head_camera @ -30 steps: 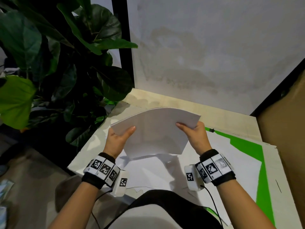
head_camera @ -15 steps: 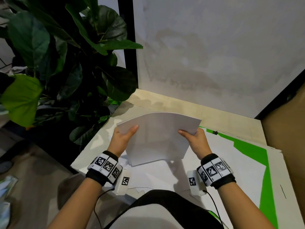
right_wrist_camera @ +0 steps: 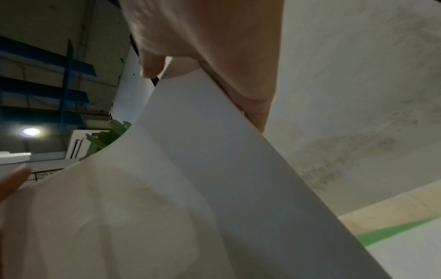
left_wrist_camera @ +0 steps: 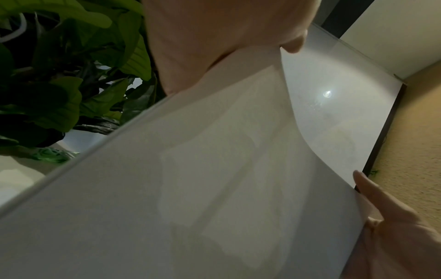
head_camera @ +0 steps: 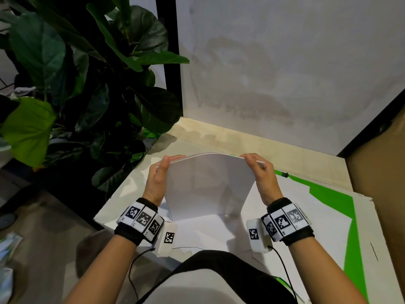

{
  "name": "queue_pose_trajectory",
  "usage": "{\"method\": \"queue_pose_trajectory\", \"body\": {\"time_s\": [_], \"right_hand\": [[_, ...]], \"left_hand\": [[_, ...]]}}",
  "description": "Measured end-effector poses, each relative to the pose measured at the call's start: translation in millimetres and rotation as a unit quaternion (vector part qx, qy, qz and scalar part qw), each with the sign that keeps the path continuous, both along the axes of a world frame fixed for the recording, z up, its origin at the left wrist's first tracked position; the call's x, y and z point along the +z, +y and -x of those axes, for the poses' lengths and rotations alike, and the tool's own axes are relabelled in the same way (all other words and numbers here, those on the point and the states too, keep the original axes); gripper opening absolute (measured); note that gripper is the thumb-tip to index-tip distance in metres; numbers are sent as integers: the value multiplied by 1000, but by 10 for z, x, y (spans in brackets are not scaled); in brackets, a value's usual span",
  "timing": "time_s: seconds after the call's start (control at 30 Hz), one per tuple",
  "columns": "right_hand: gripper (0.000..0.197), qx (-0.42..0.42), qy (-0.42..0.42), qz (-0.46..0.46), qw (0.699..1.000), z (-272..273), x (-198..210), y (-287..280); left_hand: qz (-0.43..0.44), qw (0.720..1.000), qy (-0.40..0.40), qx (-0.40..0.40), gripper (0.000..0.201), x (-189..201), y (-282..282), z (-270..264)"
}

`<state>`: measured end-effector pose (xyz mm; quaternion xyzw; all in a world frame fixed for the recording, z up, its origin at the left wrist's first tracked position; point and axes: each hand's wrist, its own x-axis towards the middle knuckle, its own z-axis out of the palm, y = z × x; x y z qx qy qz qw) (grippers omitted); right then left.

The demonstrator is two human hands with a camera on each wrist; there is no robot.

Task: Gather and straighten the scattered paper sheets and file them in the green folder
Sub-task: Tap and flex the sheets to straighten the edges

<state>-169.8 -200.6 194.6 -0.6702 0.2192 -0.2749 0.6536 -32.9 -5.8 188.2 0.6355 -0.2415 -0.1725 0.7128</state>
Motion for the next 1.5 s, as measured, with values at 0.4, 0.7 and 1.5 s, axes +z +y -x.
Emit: {"method": "queue_pose_trajectory", "body": {"time_s": [0.4, 0.7, 1.5], "right_hand": [[17, 9, 6, -2, 1000, -23, 95, -1], [13, 17, 38, 44, 998, 41, 149, 7], [74, 51, 224, 698, 678, -341, 199, 813]], "left_hand": [[11, 1000, -22, 2, 44, -6, -5, -44], [-20, 999, -12, -31, 57, -7, 84, 4], [-52, 994, 92, 34, 13, -354, -36, 11]]}}
